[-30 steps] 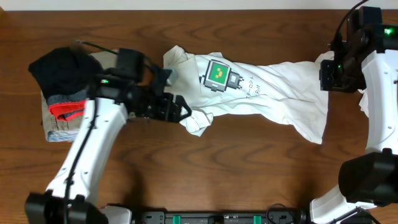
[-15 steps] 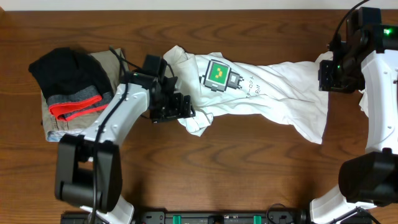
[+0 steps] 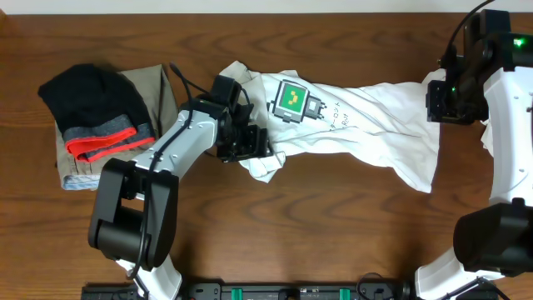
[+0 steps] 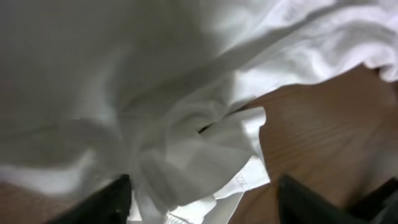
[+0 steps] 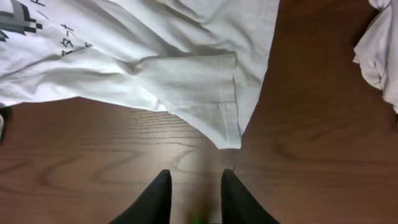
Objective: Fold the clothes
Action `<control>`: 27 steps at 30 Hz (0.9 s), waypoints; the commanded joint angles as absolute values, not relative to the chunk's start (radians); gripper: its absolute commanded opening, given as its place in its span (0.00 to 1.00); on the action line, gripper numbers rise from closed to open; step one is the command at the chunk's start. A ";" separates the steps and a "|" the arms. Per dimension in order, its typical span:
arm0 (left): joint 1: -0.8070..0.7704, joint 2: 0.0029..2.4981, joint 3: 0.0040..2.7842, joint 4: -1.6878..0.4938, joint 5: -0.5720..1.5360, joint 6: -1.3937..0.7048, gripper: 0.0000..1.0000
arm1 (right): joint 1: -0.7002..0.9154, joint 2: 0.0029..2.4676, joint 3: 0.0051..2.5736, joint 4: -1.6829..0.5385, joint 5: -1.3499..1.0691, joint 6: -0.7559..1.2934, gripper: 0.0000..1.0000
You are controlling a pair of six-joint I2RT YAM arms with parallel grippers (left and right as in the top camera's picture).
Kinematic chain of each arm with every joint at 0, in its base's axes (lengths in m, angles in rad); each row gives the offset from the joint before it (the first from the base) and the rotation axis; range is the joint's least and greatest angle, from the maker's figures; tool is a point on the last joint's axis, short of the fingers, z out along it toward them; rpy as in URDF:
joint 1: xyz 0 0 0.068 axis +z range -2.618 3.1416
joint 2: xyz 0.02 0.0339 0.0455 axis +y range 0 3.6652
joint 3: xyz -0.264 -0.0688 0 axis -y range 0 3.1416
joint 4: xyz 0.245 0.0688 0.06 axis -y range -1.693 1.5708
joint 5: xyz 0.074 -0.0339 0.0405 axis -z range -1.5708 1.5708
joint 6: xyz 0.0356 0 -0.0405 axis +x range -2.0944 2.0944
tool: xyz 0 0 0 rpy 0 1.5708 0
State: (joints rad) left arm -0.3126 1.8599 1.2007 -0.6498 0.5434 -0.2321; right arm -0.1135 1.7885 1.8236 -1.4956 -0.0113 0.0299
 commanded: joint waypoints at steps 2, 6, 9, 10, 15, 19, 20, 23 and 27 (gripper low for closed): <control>-0.314 1.872 1.196 -0.643 0.549 -0.234 0.38 | -0.124 1.773 1.819 -1.498 -0.020 0.029 0.23; -0.314 1.872 1.196 -0.633 0.549 -0.234 0.06 | -0.124 1.773 1.819 -1.507 -0.020 0.028 0.22; -0.310 1.861 1.208 -0.641 0.534 -0.233 0.06 | -0.124 1.773 1.819 -1.511 -0.019 0.028 0.21; -0.308 1.850 1.217 -0.649 0.522 -0.222 0.06 | -0.124 1.773 1.819 -1.509 -0.019 0.028 0.21; -0.295 1.697 1.276 -0.728 0.381 -0.211 0.06 | -0.124 1.773 1.819 -1.509 -0.018 0.028 0.21; -0.296 1.510 1.285 -0.823 0.310 -0.212 0.06 | -0.124 1.773 1.819 -1.520 -0.019 0.029 0.21; -0.296 1.468 1.285 -0.847 0.299 -0.211 0.06 | -0.124 1.773 1.819 -1.526 -0.019 0.029 0.21; -0.296 1.359 1.285 -0.905 0.294 -0.211 0.06 | -0.125 1.773 1.813 -1.538 -0.019 0.057 0.21; -0.296 1.282 1.279 -0.936 0.294 -0.224 0.06 | -0.124 1.773 1.770 -1.519 -0.020 0.081 0.21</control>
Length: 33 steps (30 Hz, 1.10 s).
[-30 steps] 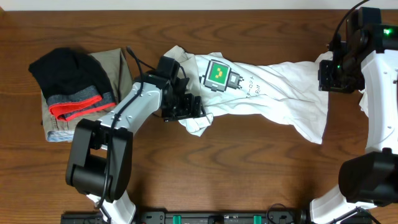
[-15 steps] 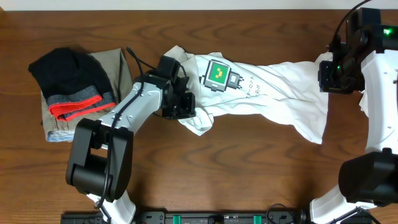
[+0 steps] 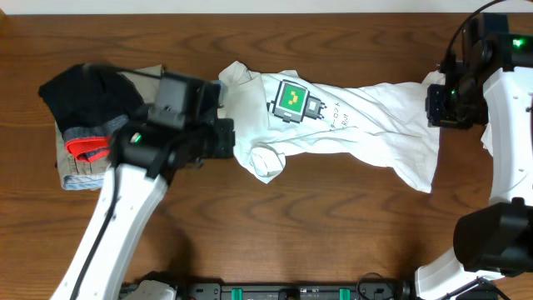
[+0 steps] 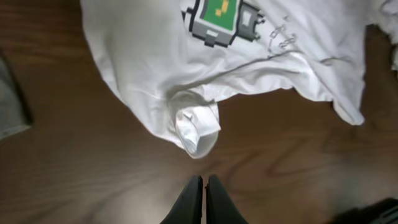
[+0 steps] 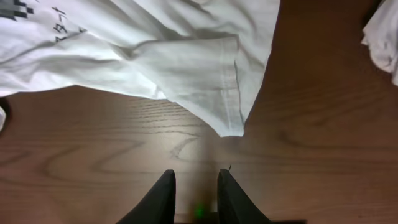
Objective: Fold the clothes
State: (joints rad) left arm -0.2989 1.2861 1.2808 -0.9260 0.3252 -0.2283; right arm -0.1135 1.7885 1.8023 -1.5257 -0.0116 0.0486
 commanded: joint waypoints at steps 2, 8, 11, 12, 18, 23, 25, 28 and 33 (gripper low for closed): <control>-0.296 1.286 1.268 -0.931 0.294 -0.274 0.14 | -0.124 1.773 1.729 -1.492 -0.031 0.081 0.21; -0.296 1.425 1.238 -0.831 0.295 -0.373 0.63 | -0.124 1.773 1.645 -1.432 -0.034 0.080 0.21; -0.300 1.533 1.238 -0.789 0.298 -0.443 0.66 | -0.124 1.773 1.633 -1.422 -0.034 0.076 0.21; -0.300 1.567 1.238 -0.781 0.303 -0.475 0.67 | -0.124 1.773 1.633 -1.422 -0.034 0.072 0.20; -0.301 1.779 1.238 -0.696 0.440 -0.556 0.67 | -0.124 1.773 1.633 -1.420 -0.034 0.062 0.20; -0.301 1.888 1.238 -0.652 0.487 -0.556 0.67 | -0.124 1.773 1.633 -1.411 -0.034 0.062 0.20; -0.303 1.911 1.238 -0.653 0.487 -0.556 0.67 | -0.124 1.773 1.633 -1.412 -0.035 0.062 0.20; -0.312 1.925 1.238 -0.654 0.491 -0.556 0.65 | -0.124 1.773 1.633 -1.412 -0.035 0.062 0.19; -0.345 1.924 1.239 -0.650 0.490 -0.556 0.43 | -0.124 1.773 1.633 -1.414 -0.035 0.062 0.16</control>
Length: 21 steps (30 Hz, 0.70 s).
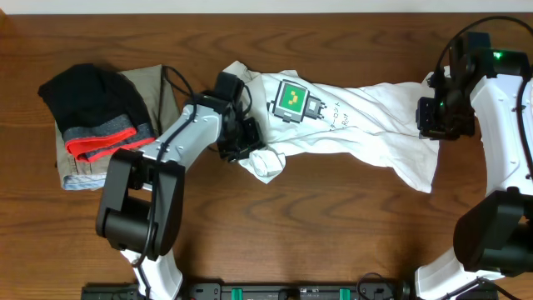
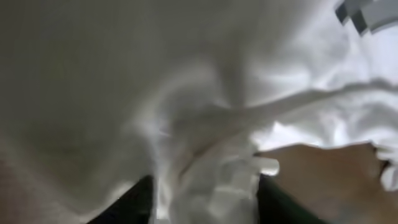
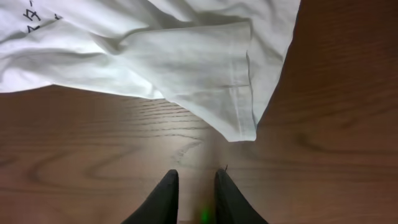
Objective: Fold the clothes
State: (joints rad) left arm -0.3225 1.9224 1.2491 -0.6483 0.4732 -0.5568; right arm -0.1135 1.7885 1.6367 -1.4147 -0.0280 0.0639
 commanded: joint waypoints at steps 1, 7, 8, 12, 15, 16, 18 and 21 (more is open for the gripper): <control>-0.352 1.924 1.239 -0.646 0.490 -0.555 0.39 | -0.124 1.773 1.633 -1.414 -0.035 0.062 0.15; -0.368 1.919 1.239 -0.657 0.490 -0.554 0.06 | -0.124 1.773 1.633 -1.414 -0.034 0.062 0.12; -0.364 1.911 1.239 -0.662 0.490 -0.541 0.06 | -0.124 1.773 1.633 -1.414 -0.034 0.062 0.11; -0.331 1.831 1.252 -0.710 0.471 -0.472 0.06 | -0.124 1.773 1.633 -1.412 -0.034 0.062 0.07; -0.293 1.722 1.265 -0.791 0.400 -0.418 0.06 | -0.128 1.773 1.633 -1.412 -0.034 0.067 0.06; -0.280 1.678 1.266 -0.814 0.368 -0.397 0.06 | -0.131 1.773 1.633 -1.413 -0.034 0.075 0.07; -0.255 1.586 1.266 -0.857 0.299 -0.354 0.06 | -0.138 1.773 1.633 -1.416 -0.034 0.093 0.08; -0.224 1.456 1.266 -0.896 0.237 -0.306 0.06 | -0.143 1.773 1.633 -1.415 -0.035 0.108 0.10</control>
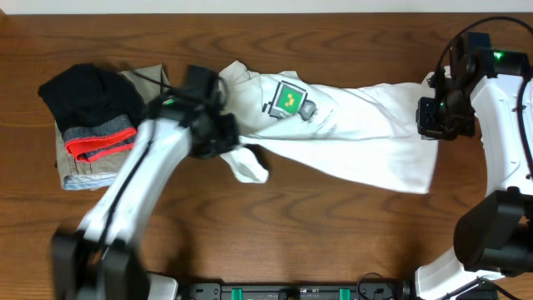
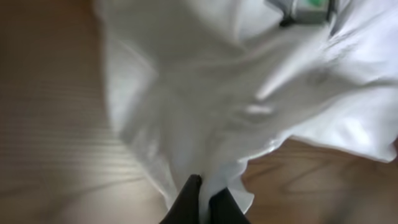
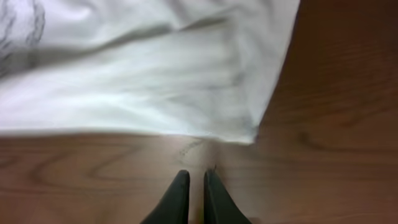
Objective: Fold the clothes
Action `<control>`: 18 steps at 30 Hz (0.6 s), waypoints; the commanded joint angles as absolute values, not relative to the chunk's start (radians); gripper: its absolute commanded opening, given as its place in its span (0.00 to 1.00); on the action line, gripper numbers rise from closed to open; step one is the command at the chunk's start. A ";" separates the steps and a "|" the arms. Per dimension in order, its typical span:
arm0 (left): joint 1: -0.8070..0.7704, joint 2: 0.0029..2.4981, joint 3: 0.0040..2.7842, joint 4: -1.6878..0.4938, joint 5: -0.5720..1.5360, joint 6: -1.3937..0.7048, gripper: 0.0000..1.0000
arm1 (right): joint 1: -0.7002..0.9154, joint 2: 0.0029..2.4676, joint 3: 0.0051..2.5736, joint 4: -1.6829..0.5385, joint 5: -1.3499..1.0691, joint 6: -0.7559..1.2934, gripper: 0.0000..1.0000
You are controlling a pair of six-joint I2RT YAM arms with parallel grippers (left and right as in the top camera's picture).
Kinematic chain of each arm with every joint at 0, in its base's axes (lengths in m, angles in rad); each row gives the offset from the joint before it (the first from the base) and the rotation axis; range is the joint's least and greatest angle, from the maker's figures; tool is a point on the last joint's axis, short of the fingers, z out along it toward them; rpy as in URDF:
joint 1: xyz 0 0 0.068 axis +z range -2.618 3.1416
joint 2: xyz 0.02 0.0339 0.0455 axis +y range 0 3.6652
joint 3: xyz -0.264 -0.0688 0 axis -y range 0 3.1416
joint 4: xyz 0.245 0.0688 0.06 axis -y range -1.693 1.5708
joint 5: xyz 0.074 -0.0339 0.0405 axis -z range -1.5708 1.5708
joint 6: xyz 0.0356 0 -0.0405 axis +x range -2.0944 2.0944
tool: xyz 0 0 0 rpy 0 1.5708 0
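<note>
A white T-shirt (image 1: 358,133) with a green pixel print (image 1: 289,100) lies stretched across the table's middle. My left gripper (image 1: 226,140) is at the shirt's left end. In the left wrist view it (image 2: 202,186) is shut on a bunch of the white fabric (image 2: 205,93), which fans out ahead of it. My right gripper (image 1: 437,121) hovers at the shirt's right end. Its fingers (image 3: 194,183) stand almost together with nothing between them, just short of the shirt's hem (image 3: 137,87).
A pile of folded clothes (image 1: 96,125), black, grey with a red stripe and khaki, sits at the far left. Bare wood (image 1: 333,233) runs along the table's front. Both arm bases stand at the front edge.
My left gripper was open, down in the bunched sleeve. Now it is shut on that fabric, the shirt is pulled smoother, and the print has tilted. My right fingers stand closer together.
My left gripper was first open at the bunched sleeve. Then it was raised left of the shirt, shut and empty. Then it was open in the bunch again, and now it grips it. My right gripper stayed by the right hem, its gap narrower each time.
</note>
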State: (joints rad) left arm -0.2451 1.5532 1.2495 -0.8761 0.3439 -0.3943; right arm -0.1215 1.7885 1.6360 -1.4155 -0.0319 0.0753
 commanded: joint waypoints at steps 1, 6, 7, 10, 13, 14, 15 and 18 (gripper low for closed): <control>-0.218 1.426 1.266 -0.900 0.234 -0.302 0.06 | -0.144 1.773 1.633 -1.415 -0.036 0.111 0.10; -0.215 1.340 1.266 -0.927 0.234 -0.300 0.06 | -0.142 1.773 1.613 -1.433 -0.127 0.115 0.12; -0.215 1.339 1.265 -0.936 0.234 -0.300 0.06 | -0.140 1.773 1.600 -1.436 -0.163 0.105 0.11; -0.215 1.348 1.264 -0.970 0.233 -0.299 0.06 | -0.120 1.773 1.540 -1.434 -0.291 0.035 0.11; -0.215 1.360 1.264 -0.989 0.207 -0.299 0.06 | -0.084 1.773 1.458 -1.427 -0.329 -0.006 0.11; -0.215 1.365 1.264 -0.992 0.192 -0.299 0.06 | -0.073 1.773 1.426 -1.417 -0.326 -0.006 0.12; -0.215 1.367 1.264 -0.992 0.189 -0.299 0.06 | -0.061 1.773 1.393 -1.397 -0.326 -0.005 0.12; -0.215 1.369 1.264 -0.991 0.189 -0.299 0.06 | -0.033 1.773 1.306 -1.328 -0.340 -0.005 0.12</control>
State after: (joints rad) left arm -0.2176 1.3643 1.2545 -0.9874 0.2188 -0.3130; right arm -0.0582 1.7885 1.3602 -1.3540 -0.2867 0.0254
